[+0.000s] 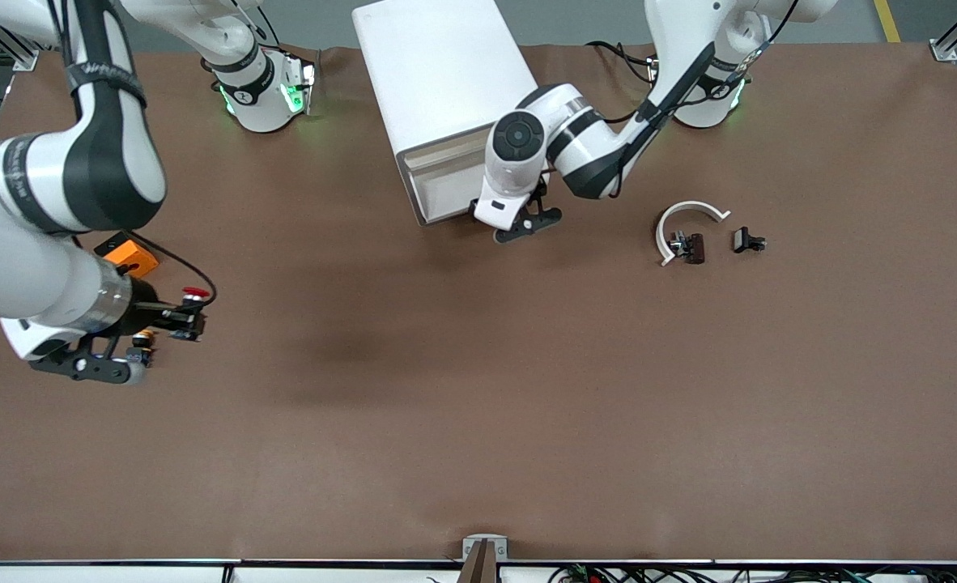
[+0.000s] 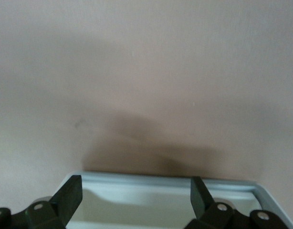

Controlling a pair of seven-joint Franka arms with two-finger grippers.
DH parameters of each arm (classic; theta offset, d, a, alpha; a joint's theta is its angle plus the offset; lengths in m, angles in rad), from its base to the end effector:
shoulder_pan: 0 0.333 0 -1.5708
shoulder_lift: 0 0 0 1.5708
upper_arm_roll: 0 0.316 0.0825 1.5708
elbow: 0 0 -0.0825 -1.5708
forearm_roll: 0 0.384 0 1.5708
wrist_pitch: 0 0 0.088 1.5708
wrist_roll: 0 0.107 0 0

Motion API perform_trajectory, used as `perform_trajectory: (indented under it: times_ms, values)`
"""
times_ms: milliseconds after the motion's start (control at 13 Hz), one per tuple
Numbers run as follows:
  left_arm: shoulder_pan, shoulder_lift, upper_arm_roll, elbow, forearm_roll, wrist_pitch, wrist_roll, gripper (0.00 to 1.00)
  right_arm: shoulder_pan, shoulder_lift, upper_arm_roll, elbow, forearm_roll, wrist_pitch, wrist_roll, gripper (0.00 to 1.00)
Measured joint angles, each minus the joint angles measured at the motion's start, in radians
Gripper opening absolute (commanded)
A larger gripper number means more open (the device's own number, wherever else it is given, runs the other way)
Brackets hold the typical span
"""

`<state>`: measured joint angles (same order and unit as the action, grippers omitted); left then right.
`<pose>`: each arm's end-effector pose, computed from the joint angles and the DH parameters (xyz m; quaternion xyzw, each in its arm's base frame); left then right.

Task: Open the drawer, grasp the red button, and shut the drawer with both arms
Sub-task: 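Push the drawer shut with the left gripper while the right gripper carries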

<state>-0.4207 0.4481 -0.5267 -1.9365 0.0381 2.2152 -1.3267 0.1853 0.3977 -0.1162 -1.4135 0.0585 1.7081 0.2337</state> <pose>0.3668 -0.4849 0.2734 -0.9755 -0.1906 0.1098 0.0084 0.6644 0.0635 0.4670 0.9952 -0.0842 -0.0505 0.0016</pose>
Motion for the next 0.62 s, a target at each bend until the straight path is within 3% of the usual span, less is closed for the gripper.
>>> perform_trajectory:
  times_ms: [615]
  values:
    - [-0.092, 0.002, -0.004, -0.003, 0.0, -0.03, -0.131, 1.0, -0.084, 0.004, 0.002, -0.396, -0.067, 0.422, -0.079, 0.0]
